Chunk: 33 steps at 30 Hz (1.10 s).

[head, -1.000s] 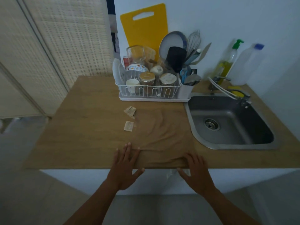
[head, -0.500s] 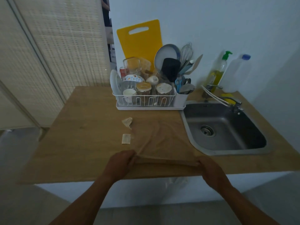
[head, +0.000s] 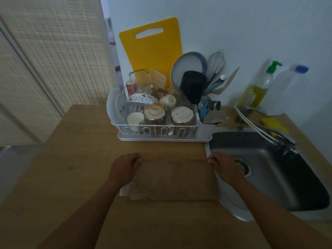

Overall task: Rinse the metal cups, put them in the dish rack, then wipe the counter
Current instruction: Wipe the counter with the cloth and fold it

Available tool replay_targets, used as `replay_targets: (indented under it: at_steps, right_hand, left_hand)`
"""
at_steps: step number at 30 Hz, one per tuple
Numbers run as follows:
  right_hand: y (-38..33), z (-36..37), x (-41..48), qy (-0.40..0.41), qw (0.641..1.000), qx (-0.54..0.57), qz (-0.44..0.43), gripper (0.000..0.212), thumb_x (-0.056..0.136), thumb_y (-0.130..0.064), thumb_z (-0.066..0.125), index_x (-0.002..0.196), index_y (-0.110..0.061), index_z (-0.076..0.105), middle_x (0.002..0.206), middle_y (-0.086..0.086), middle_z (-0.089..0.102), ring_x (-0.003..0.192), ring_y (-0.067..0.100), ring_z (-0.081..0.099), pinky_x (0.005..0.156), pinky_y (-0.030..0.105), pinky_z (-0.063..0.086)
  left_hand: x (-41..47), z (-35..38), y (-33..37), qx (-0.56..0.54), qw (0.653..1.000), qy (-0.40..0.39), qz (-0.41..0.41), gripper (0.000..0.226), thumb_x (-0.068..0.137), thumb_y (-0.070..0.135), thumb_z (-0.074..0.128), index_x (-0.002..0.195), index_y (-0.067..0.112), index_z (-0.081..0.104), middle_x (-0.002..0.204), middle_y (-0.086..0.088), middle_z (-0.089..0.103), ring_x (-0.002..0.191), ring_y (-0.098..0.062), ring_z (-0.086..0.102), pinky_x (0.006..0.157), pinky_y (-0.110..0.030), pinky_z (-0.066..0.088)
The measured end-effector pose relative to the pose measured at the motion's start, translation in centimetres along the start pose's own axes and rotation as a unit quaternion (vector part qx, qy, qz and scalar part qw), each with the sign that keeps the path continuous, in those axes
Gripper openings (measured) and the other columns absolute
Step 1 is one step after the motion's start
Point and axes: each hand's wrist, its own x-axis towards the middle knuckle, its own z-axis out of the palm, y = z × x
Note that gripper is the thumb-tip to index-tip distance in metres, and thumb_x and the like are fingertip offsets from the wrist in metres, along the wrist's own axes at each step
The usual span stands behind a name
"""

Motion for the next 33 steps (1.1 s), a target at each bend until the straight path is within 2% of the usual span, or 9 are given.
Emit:
replay_targets:
  at_steps: [3,7,11,17,20,22,25,29,33]
  right_hand:
    - [0.9,0.7,2.7,-0.028,0.999,-0.018,0.006,0.013,0.091,-0.017,0.062,0.094,-0.007,0.07,0.095,0.013,0.068,0.089,0.029,0.062,0.076,0.031,0.043]
    - [1.3,1.3,4.3,-0.113,0.993,-0.041,0.01,0.031,0.091,-0.027,0.063,0.12,-0.017,0.067,0.109,0.008,0.057,0.102,0.022,0.056,0.086,0.029,0.041]
    - [1.6,1.2,4.4,-0.131,0.99,-0.046,-0.034,0.025,0.086,-0.032,0.069,0.108,-0.02,0.071,0.1,0.0,0.053,0.097,0.016,0.054,0.083,0.029,0.045]
    - [0.0,0.3,4.8,-0.187,0.977,-0.099,-0.037,0.014,0.091,-0.031,0.062,0.092,-0.018,0.063,0.1,0.001,0.057,0.097,0.018,0.052,0.087,0.034,0.045]
    - [-1.3,-0.5,4.5,-0.198,0.976,-0.093,-0.002,0.023,0.095,-0.025,0.057,0.075,-0.029,0.046,0.08,-0.007,0.051,0.076,0.01,0.05,0.072,0.026,0.046]
    - [-2.3,-1.6,4.1,-0.199,0.976,-0.085,0.027,0.029,0.095,-0.022,0.056,0.072,-0.03,0.04,0.073,-0.01,0.047,0.069,0.008,0.047,0.059,0.017,0.037]
    - [-3.9,-3.2,3.0,-0.213,0.97,-0.091,0.071,0.018,0.095,-0.026,0.056,0.077,-0.023,0.053,0.079,-0.005,0.052,0.082,0.016,0.052,0.066,0.026,0.039]
    - [-7.5,-4.5,1.4,-0.226,0.966,0.002,0.124,0.027,0.093,-0.023,0.058,0.081,-0.001,0.066,0.077,0.01,0.063,0.066,0.017,0.063,0.054,0.019,0.049]
    - [-13.1,-4.7,-0.2,-0.191,0.961,0.123,0.156,0.021,0.092,-0.024,0.061,0.081,-0.007,0.066,0.077,0.008,0.065,0.069,0.017,0.065,0.059,0.023,0.054]
  left_hand:
    - [2.0,1.0,-0.3,0.043,0.999,-0.022,-0.012,0.026,0.092,0.031,0.055,0.106,0.018,0.072,0.101,-0.008,0.07,0.096,-0.03,0.063,0.082,-0.04,0.05]
    - [3.0,1.8,-0.6,0.136,0.987,-0.077,0.03,0.032,0.085,0.031,0.056,0.113,0.026,0.07,0.114,-0.004,0.061,0.106,-0.03,0.054,0.087,-0.044,0.046]
    - [3.1,1.1,0.2,0.164,0.971,-0.165,0.052,0.066,0.076,0.055,0.025,0.123,0.029,0.063,0.123,0.003,0.059,0.115,-0.023,0.05,0.096,-0.04,0.037]
    - [4.4,-0.8,1.1,0.26,0.932,-0.25,0.048,0.03,0.092,0.04,0.051,0.114,0.022,0.062,0.118,-0.002,0.058,0.115,-0.024,0.049,0.096,-0.037,0.035]
    - [4.2,-1.5,0.8,0.192,0.95,-0.244,0.021,0.025,0.091,0.036,0.055,0.108,0.019,0.062,0.117,-0.004,0.06,0.113,-0.025,0.053,0.093,-0.037,0.039]
    - [4.1,-2.3,1.0,0.091,0.972,-0.217,-0.019,0.019,0.088,0.031,0.062,0.098,0.014,0.063,0.108,-0.007,0.066,0.103,-0.027,0.06,0.084,-0.034,0.046]
    - [4.0,-4.0,1.8,-0.02,0.974,-0.221,-0.045,0.012,0.083,0.024,0.069,0.081,0.016,0.062,0.092,-0.005,0.065,0.087,-0.021,0.062,0.063,-0.026,0.043]
    - [2.9,-5.8,4.1,-0.116,0.969,-0.213,-0.046,0.018,0.082,0.031,0.072,0.077,0.017,0.063,0.075,0.002,0.063,0.07,-0.012,0.059,0.061,-0.023,0.043]
    - [1.2,-5.9,7.7,-0.176,0.964,-0.196,-0.029,0.021,0.081,0.032,0.072,0.077,0.013,0.065,0.068,-0.001,0.063,0.055,-0.008,0.057,0.051,-0.022,0.045]
